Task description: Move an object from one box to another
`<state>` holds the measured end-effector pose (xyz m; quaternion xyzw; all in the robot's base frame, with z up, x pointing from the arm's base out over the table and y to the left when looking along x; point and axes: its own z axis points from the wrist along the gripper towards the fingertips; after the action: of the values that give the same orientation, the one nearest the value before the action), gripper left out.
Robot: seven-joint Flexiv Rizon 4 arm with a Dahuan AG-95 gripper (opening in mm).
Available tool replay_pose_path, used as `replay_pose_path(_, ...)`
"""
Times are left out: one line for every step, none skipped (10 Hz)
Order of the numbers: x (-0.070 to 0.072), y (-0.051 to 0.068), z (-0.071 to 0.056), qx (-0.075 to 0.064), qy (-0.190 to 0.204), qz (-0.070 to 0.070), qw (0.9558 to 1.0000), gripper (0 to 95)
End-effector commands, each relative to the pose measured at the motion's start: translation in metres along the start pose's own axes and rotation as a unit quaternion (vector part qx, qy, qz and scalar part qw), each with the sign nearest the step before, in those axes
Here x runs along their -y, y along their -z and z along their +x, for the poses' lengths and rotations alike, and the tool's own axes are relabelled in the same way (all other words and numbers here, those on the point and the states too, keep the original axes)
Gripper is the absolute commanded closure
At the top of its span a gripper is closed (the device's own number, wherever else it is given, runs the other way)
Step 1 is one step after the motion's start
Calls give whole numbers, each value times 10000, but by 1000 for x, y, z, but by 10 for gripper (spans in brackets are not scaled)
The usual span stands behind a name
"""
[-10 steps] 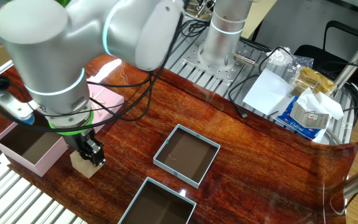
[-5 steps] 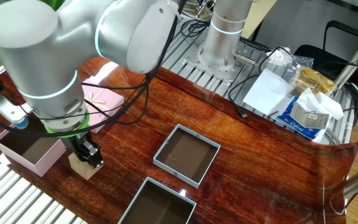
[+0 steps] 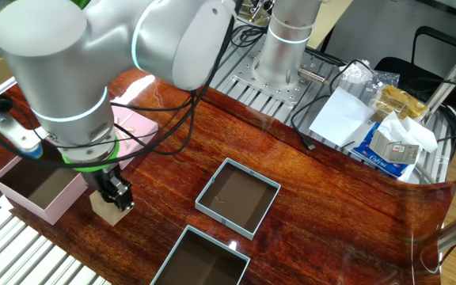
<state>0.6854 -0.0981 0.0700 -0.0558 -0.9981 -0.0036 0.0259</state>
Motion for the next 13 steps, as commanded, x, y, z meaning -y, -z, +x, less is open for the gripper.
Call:
replay_pose_path(0,1,2,7,75,-20,10000,950)
replay_pose_path(0,1,2,18,169,-100,9998,950)
replay_pose_path(0,1,2,-21,269,-347,9990,950)
replay_pose_path(-1,1,2,-20,271,-359,9990,950)
replay_pose_path(-3,2,0,-30,263,-359,9990,950)
replay_pose_path(-4,2,0,-34,250,-359,9990,950)
replay_pose_path(-11,5,-5,-67,202,-359,9991,950)
replay_pose_path(-15,7,-7,-71,198,-363,9991,950)
replay_pose_path(-21,9,-10,-80,157,-375,9991,950)
replay_pose_path(-32,14,-15,-105,105,-455,9989,950)
replay_pose_path(-37,16,-16,-94,117,-476,9988,950)
replay_pose_path(-41,17,-18,-110,89,-496,9987,950)
replay_pose_path(-49,20,-20,-152,31,-501,9986,950)
